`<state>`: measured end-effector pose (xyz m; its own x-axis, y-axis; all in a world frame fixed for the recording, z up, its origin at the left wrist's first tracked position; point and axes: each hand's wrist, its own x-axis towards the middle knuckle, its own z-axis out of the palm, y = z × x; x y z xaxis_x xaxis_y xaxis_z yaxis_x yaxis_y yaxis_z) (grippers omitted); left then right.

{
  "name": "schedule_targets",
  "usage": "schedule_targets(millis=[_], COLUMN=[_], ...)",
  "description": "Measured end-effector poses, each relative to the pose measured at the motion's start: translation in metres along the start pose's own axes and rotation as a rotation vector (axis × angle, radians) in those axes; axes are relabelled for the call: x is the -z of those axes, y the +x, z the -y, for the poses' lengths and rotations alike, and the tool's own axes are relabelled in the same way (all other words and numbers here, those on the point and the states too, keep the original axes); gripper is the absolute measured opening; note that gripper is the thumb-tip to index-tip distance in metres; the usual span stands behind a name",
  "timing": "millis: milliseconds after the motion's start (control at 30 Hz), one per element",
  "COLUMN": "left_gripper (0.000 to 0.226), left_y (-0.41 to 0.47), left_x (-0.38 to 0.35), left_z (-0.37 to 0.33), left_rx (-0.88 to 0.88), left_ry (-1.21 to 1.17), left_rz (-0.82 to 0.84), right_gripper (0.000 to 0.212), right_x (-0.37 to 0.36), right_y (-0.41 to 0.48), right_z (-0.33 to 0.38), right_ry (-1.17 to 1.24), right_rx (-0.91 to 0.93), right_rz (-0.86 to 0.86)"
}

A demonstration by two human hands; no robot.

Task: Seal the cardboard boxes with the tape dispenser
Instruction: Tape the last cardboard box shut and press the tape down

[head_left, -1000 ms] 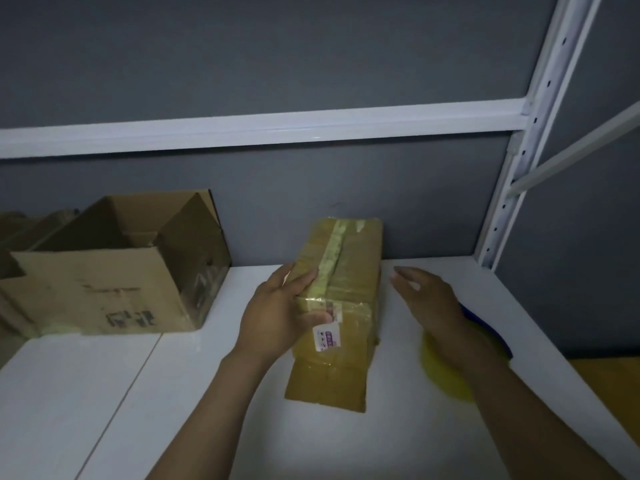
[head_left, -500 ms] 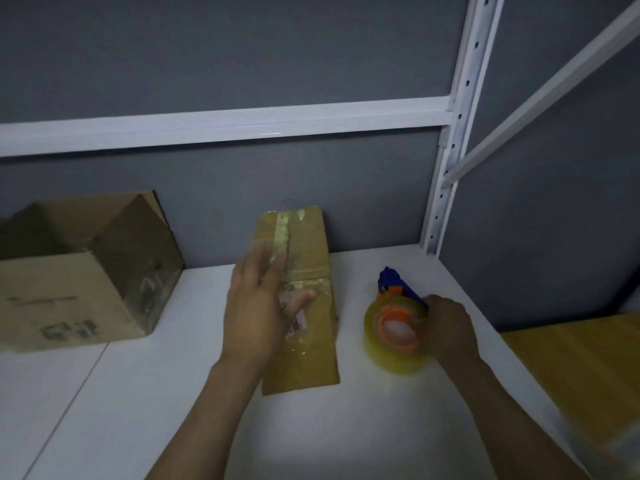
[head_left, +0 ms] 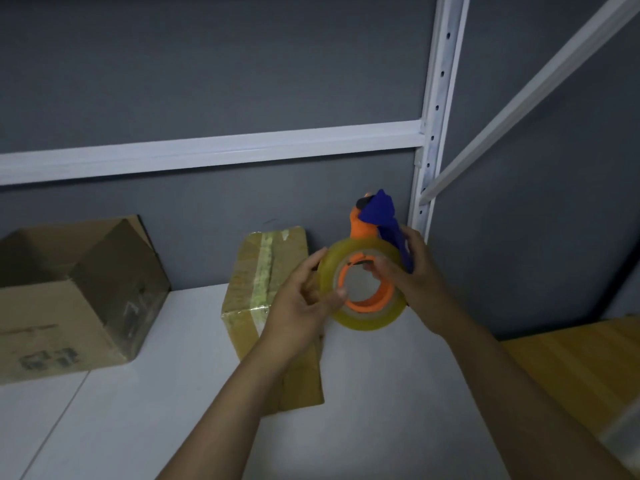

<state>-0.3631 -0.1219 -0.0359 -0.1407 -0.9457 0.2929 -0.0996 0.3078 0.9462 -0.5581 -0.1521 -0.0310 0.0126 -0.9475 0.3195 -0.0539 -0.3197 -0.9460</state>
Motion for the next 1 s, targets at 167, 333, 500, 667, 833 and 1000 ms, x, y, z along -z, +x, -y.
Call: schedule_targets(millis=[167,333,500,667,833,1000], left_gripper=[0.027,0.048,0.010,0.014,0.016,0.012], left_y=[0.012,0.037,0.035,0.027,0.018,0.007], left_x=[0.003,0.010,0.016,0.027,0.050,0.087], left_z=[-0.029,-0.053,-0.055,-0.047,-0.036,-0.032], left_rx=[0.029,0.341,0.531,0.596,0.563,0.543], left_ry=[0.081,-0.284,-0.480,-0.440,-0.221,-0.181], left_rz=[-0.234,-0.132,-0.136,-0.178,-0.293,-0.433], right_gripper=[0.065,0.067,0.071,0.070,0.072,0.071], right_x=[0.007,0.012,0.016,0.016,0.009,-0.001], right_y=[0.007,0.006,0.005,0.013,0.020,0.024], right_z=[0.007,0.010,0.010,-0.001,0.006,0.021], right_ry=[-0.045,-0.175,-0.328,-0.528,-0.711,-0.897], right_rx=[0.176,0.225,0.321,0.398,0.458,0.400], right_rz=[0.137,0.259,0.280,0.322,0.397,0.502])
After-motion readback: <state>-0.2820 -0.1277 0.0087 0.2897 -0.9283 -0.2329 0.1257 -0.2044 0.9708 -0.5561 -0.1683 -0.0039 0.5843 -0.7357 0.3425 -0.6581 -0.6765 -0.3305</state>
